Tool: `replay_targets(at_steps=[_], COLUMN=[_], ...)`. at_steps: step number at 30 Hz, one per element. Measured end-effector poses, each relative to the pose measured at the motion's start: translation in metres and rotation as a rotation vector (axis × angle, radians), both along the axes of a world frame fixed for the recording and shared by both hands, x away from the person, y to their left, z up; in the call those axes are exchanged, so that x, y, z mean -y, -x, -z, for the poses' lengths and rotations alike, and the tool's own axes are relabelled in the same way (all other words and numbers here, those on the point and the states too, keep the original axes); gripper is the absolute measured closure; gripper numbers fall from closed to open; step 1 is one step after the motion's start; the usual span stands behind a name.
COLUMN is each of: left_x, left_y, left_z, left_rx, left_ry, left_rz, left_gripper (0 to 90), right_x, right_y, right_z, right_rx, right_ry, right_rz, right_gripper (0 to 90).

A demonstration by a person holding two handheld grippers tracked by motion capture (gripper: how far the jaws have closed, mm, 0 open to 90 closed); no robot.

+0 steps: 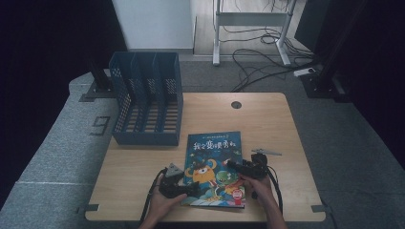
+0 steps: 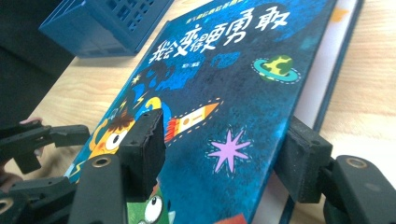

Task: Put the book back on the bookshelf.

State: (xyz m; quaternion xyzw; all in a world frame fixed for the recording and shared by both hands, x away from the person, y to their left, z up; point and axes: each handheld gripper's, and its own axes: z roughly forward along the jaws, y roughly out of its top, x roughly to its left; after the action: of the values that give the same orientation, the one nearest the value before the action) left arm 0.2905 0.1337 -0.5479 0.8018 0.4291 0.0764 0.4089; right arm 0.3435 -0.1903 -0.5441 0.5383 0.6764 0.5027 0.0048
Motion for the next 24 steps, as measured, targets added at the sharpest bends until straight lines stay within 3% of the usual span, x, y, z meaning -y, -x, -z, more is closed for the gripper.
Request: replay_targets(at_steps=[6,14,20,24], left_x=[-0.001,0.000,-0.001,-0.003], left_y=[0.000,0.000,0.000,0.000], left_z=[0.000,0.000,0.000,0.001], left_rx=[-0.003,-0.001,-0.008,-0.017], left_ry=[0.007,0.000,0.016,0.040], left_rz=[0.006,0.014,0.014,0.013], left_gripper=[21.1,21.1,20.7,21.2], right_x=[0.001,-0.005,0.000,0.002], right_y=[-0.009,-0.025,-0.024,-0.020], right_z=[0.000,0.000,-0.002,-0.007], right_rx=[0.015,0.039,0.035,0.064], right_ry=[0.009,0.048,0.000,-0.022], right_rz=[-0.034,0.004,0.009,0.000], right_gripper=[39.5,45.0,53.6,57.6])
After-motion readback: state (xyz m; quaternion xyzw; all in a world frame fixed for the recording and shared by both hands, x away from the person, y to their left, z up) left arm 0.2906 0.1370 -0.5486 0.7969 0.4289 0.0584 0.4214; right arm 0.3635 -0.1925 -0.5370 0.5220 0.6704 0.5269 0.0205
